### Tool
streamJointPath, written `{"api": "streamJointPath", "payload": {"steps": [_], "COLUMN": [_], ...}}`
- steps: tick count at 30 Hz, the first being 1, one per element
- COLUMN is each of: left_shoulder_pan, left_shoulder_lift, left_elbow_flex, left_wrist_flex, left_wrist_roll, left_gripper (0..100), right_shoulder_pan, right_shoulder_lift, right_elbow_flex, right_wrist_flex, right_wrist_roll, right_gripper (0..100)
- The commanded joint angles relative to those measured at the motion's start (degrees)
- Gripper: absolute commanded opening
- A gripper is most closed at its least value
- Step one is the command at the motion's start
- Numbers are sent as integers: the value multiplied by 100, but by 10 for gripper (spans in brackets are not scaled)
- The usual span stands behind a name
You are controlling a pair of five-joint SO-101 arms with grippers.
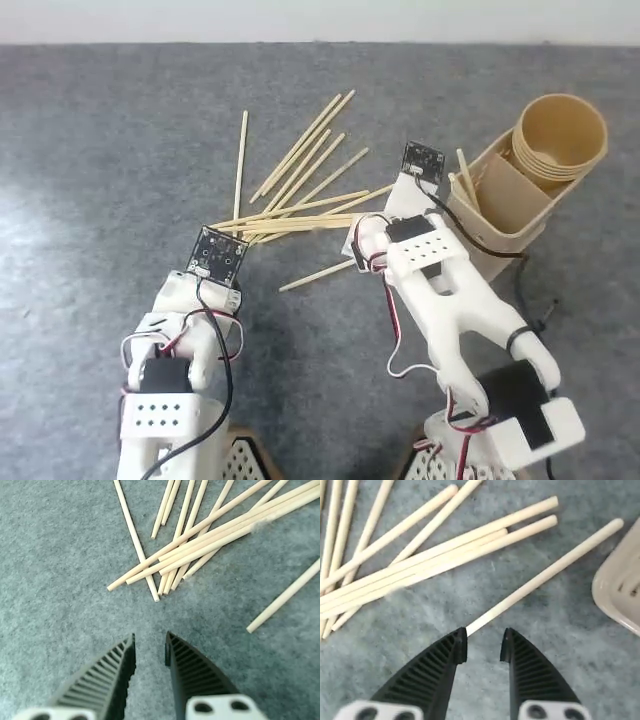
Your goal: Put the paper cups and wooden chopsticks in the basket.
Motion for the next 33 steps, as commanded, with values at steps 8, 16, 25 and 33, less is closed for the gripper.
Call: {"api": "streamJointPath", "payload": {"steps": [8,16,25,33], "left_shoulder_pan": [-9,-9,-9,-9], "left_shoulder_lift": [-35,-35,-35,-35], "left_elbow_flex": [-31,-31,-31,-31], "left_wrist_flex": [-123,-123,-123,-123], "left_wrist_roll": [53,44,44,35], "left_gripper": [101,101,101,101], "right_shoulder_pan": [48,75,391,391], "right_shoulder_lift": [66,884,971,1024], "right_elbow_flex": [18,-273,-571,-659], "right_wrist_flex": [-479,-479,-435,-470], "right_wrist_roll": [-554,-642,-642,-642], "right_gripper": [122,122,121,119]}}
